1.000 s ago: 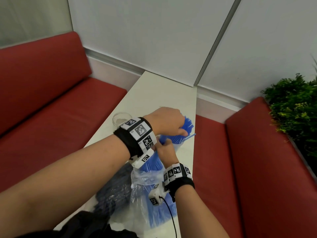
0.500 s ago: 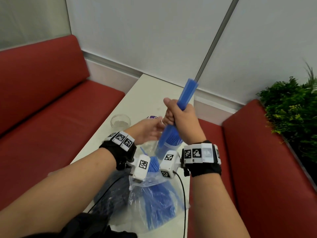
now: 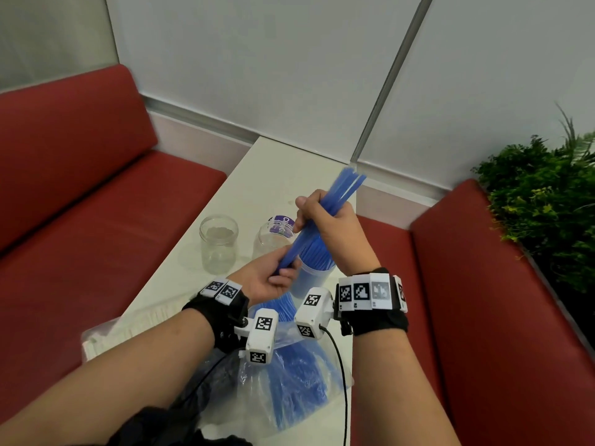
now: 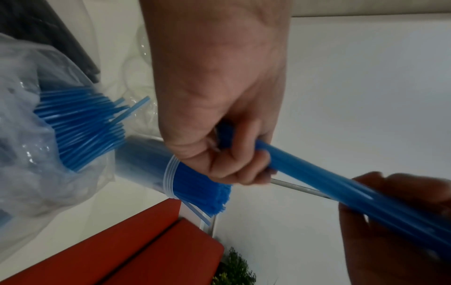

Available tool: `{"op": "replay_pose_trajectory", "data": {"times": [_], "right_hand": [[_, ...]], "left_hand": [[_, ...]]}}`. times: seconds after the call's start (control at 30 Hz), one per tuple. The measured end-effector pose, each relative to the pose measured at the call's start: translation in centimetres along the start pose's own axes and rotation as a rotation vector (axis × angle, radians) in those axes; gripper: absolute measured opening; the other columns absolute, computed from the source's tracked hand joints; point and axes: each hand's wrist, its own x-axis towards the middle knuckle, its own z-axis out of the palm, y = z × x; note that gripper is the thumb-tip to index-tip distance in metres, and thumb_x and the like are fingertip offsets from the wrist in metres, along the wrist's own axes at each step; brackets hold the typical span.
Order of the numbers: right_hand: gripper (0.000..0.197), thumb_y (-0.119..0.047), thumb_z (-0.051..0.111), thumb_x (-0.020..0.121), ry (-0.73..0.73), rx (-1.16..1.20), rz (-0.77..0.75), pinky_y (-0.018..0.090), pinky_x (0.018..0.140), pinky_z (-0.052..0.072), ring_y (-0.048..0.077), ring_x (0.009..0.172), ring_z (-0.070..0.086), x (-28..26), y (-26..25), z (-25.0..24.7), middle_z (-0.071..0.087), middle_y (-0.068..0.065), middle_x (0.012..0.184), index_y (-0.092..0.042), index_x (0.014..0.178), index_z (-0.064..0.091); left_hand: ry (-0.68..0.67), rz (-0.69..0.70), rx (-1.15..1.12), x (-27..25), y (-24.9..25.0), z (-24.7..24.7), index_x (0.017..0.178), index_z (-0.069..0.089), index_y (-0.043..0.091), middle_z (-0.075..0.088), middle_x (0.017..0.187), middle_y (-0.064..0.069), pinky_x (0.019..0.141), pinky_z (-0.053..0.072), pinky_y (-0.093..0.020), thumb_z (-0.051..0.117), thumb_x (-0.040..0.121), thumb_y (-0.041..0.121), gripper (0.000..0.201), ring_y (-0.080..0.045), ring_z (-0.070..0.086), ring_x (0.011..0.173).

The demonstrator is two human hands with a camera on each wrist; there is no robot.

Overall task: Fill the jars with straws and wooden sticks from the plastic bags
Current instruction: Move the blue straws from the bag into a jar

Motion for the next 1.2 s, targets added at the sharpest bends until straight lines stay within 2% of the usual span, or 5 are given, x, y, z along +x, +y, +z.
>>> {"op": "replay_pose_trajectory", "data": {"times": [0.23, 0.4, 0.6, 0.77, 1.2], "right_hand": [[0.017, -0.030, 0.069, 0.089, -0.138, -0.370, 0.220, 0.036, 0.070, 0.057, 0.019, 0.069, 0.068, 0.6, -0.2, -4.6, 0.075, 0.010, 0.081, -0.016, 0.081, 0.074], [0.007, -0.017, 0.075, 0.088, -0.118, -0.285, 0.330, 0.025, 0.068, 0.060, 0.030, 0.072, 0.074, 1.8, 0.7, -7.0, 0.076, 0.018, 0.085, -0.014, 0.083, 0.079], [0.007, -0.016, 0.073, 0.089, 0.007, -0.533, 0.379, 0.017, 0.057, 0.053, 0.019, 0.063, 0.074, 3.8, 2.4, -8.2, 0.076, 0.008, 0.074, -0.009, 0.086, 0.075], [0.010, -0.013, 0.068, 0.092, 0.058, -0.648, 0.355, 0.021, 0.059, 0.057, 0.019, 0.064, 0.074, 4.5, 4.3, -7.8, 0.074, 0.013, 0.077, -0.004, 0.088, 0.070], [0.019, -0.027, 0.077, 0.087, 0.145, -0.698, 0.390, 0.033, 0.077, 0.052, 0.019, 0.086, 0.063, 3.8, 10.2, -5.6, 0.065, 0.000, 0.097, -0.014, 0.100, 0.072]], "left_hand": [[0.229, 0.215, 0.182, 1.2, 0.1, -2.4, 0.074, 0.046, 0.014, 0.031, 0.054, 0.003, 0.031, 0.015, -0.016, 0.050, 0.098, 0.017, 0.024, -0.005, 0.024, 0.034], [0.346, 0.229, 0.385, 2.6, -0.2, -3.9, 0.096, 0.058, 0.002, 0.056, 0.068, -0.009, 0.040, 0.040, -0.020, 0.048, 0.102, 0.020, 0.022, -0.013, 0.050, 0.048], [0.319, 0.211, 1.640, 3.8, -2.2, -7.0, 0.120, 0.063, 0.006, 0.064, 0.120, -0.012, 0.091, 0.049, -0.033, 0.045, 0.098, 0.004, 0.029, -0.024, 0.062, 0.104], [-0.031, 0.060, 2.572, 3.4, -4.5, -7.9, 0.144, 0.042, 0.021, 0.034, 0.154, 0.000, 0.102, 0.043, -0.048, 0.043, 0.099, 0.011, 0.046, -0.027, 0.027, 0.144], [-0.054, 0.036, 2.962, 2.0, -5.1, -6.7, 0.134, 0.052, 0.015, 0.053, 0.135, -0.008, 0.105, 0.034, -0.053, 0.040, 0.103, 0.015, 0.034, -0.032, 0.045, 0.126]]}}
